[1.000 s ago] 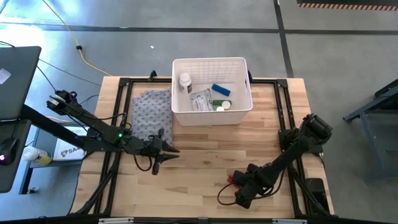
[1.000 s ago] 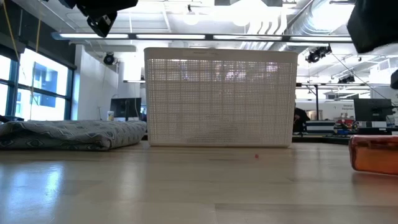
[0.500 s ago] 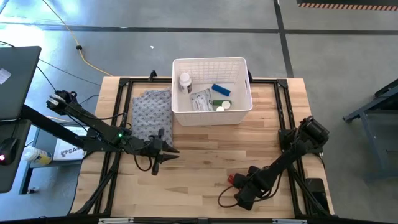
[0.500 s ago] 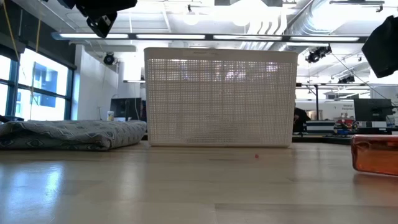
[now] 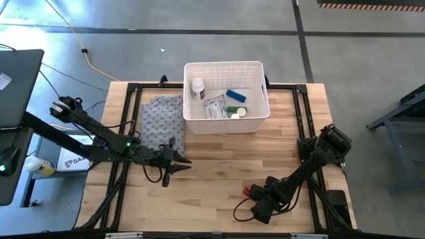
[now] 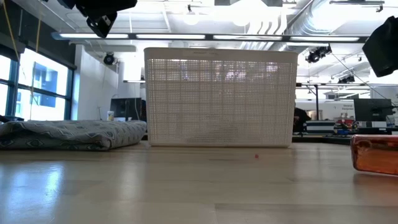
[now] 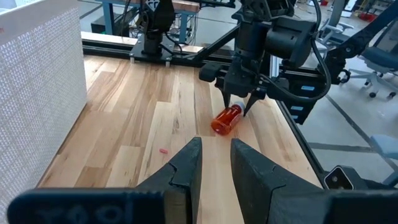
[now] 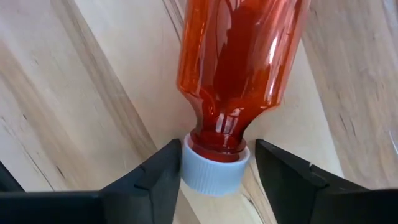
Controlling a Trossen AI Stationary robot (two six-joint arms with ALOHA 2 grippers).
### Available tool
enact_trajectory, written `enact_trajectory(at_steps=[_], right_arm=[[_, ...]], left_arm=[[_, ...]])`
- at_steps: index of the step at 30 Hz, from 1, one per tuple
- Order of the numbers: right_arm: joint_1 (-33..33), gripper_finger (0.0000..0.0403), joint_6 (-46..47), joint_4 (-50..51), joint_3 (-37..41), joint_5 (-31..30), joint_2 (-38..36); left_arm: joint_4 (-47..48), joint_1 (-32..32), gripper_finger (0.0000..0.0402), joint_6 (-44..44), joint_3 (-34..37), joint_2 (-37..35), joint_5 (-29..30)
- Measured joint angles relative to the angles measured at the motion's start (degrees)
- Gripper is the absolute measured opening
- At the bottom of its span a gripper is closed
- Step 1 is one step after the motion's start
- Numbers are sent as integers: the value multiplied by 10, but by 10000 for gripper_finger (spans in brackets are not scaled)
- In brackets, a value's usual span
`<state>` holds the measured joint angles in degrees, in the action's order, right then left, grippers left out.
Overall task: Pick & place medical supplies in basket/bin
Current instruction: Put the dark orange pill bottle into the white bin
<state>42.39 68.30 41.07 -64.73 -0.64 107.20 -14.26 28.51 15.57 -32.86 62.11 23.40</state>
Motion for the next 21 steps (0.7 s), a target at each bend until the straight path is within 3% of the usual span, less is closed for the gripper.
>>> enact_trajectory(at_steps=[8,16,21], right_arm=[[0,116,-11,0,0,12,-1],[-8,119,-11,6,0,14,-8],[-26,122,-27,18,1,-22,-50]], left_arm=[[8,0,117,0,0,0,0],[8,0,117,0,0,0,0],[8,0,117,0,0,0,0]])
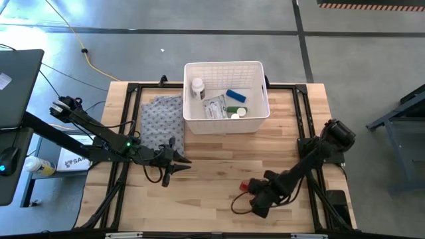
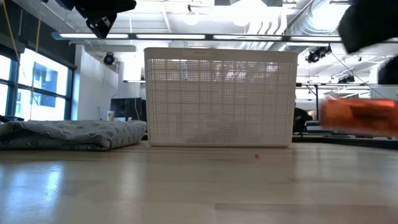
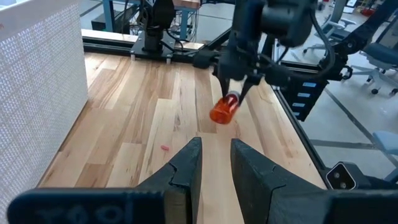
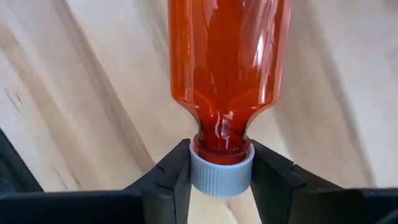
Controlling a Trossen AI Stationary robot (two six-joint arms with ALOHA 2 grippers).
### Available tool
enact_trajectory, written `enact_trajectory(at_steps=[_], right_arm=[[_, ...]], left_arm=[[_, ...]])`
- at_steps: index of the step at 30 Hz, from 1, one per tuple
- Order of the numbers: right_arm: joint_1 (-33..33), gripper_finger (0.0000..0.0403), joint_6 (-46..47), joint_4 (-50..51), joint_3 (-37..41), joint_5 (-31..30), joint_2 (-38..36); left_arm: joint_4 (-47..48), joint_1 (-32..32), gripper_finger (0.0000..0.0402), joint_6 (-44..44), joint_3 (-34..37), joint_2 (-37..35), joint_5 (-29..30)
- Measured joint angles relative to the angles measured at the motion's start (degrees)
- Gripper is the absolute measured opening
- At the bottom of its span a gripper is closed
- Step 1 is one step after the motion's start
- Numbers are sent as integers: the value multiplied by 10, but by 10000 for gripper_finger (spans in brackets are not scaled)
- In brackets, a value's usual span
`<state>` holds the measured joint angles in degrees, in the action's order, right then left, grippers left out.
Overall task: Pick & place medical supplies in basket/bin
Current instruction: Put the dark orange pill bottle into the white bin
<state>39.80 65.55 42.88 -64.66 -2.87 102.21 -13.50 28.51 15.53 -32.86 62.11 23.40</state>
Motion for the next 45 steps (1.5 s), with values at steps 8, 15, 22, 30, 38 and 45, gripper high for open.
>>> enact_trajectory(at_steps=[8,15,22,30,38,45], right_arm=[[-71,121,-114,30,0,-64,-100],[-211,122,-290,-11,0,-117,-202],[-343,123,-492,-47,-94,-66,-206],[-469,123,-663,-12,-254,-90,-150],[-607,123,-708,-7,-262,-8,-93],[-663,123,-725,-7,-245,-1,-53]], left_arm=[[0,0,117,0,0,0,0],[0,0,117,0,0,0,0],[1,0,117,-5,0,0,1],[2,0,117,-9,0,0,2],[2,0,117,-9,0,0,54],[1,0,117,-31,0,0,57]])
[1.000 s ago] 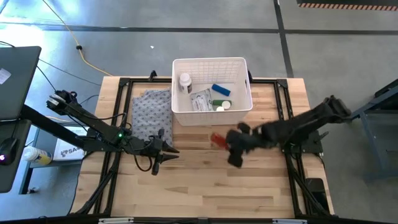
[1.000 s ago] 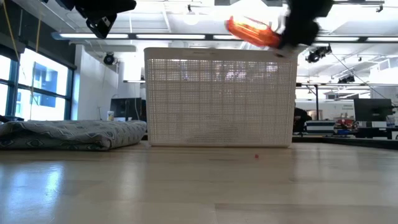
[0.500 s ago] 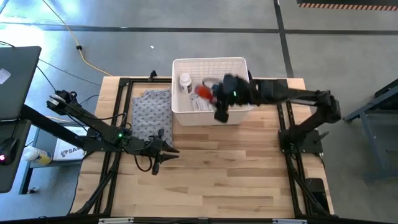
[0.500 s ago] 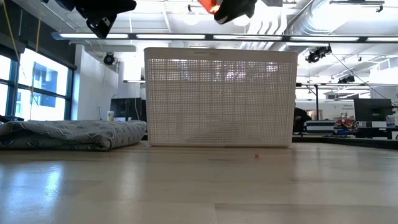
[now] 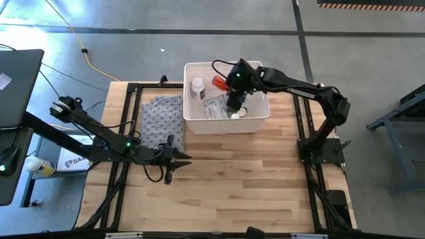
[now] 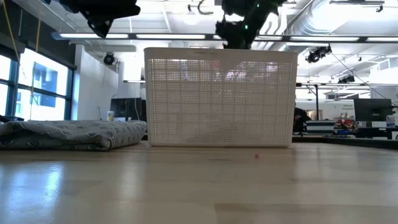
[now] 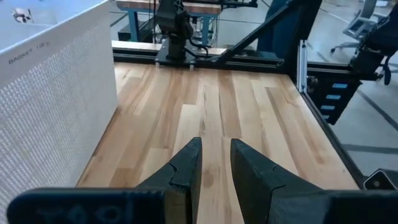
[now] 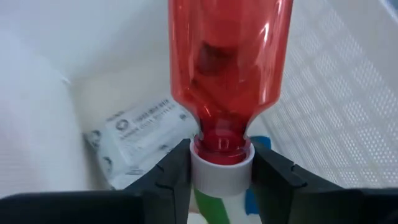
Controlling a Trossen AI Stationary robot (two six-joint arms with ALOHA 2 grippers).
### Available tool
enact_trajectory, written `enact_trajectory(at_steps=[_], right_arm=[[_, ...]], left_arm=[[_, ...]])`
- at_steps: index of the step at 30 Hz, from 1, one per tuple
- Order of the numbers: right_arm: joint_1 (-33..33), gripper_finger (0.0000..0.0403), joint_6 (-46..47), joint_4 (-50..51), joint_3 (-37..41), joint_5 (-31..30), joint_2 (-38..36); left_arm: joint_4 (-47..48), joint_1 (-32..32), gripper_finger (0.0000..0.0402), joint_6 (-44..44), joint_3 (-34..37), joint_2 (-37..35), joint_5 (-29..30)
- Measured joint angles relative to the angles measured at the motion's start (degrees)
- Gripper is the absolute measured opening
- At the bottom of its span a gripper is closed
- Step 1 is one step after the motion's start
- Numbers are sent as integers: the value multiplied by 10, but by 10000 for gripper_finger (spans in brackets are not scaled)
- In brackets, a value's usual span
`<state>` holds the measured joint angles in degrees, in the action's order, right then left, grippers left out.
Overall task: Pick & place medical supplies in basket/bin
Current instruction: Put the dark orange pill bottle into the white bin
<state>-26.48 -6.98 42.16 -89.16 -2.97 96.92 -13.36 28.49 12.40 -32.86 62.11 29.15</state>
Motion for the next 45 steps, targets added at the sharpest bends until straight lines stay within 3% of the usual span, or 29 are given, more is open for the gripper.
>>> enact_trajectory(at_steps=[5,16,27,45], right_arm=[[-28,123,-10,14,1,4,26],[-84,123,-10,18,1,73,64],[-84,123,-15,31,1,78,120],[-84,123,-21,30,1,77,125]], left_arm=[[0,0,117,-3,0,0,1],[0,0,117,-3,0,0,1],[3,0,117,-3,0,0,1],[6,0,117,-6,0,0,1]])
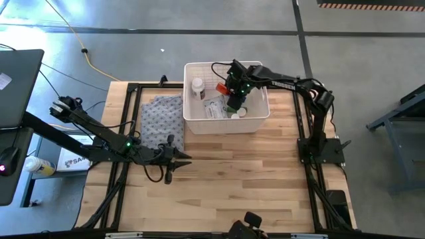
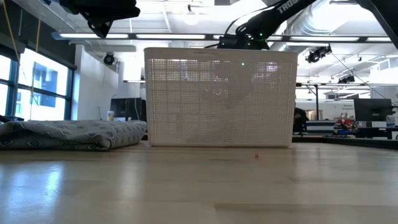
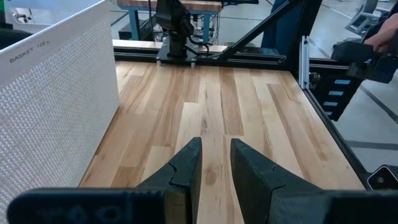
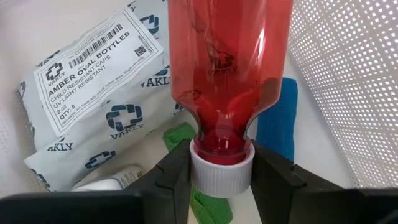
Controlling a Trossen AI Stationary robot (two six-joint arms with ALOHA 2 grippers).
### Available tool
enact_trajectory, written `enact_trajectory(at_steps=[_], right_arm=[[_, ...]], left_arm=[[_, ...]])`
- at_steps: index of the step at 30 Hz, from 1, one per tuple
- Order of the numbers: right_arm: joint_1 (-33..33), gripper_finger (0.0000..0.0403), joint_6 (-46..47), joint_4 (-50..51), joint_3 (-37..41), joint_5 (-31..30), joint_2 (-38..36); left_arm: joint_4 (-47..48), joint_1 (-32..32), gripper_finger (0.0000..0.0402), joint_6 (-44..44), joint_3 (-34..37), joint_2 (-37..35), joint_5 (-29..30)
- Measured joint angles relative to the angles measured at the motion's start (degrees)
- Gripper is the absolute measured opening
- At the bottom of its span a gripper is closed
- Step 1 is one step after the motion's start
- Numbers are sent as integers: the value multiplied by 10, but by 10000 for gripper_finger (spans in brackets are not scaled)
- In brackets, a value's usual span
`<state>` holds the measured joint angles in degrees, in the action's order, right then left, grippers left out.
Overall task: Pick & place medical supplies in basket/bin
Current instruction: Put the dark orange pill bottle into the white bin
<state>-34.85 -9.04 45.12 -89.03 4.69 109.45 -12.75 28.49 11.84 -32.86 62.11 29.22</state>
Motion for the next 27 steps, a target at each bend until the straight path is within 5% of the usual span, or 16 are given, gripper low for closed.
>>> enact_trajectory(at_steps=[27], right_arm=[[0,123,16,-21,0,-3,0]], left_arm=[[0,0,117,0,0,0,0]])
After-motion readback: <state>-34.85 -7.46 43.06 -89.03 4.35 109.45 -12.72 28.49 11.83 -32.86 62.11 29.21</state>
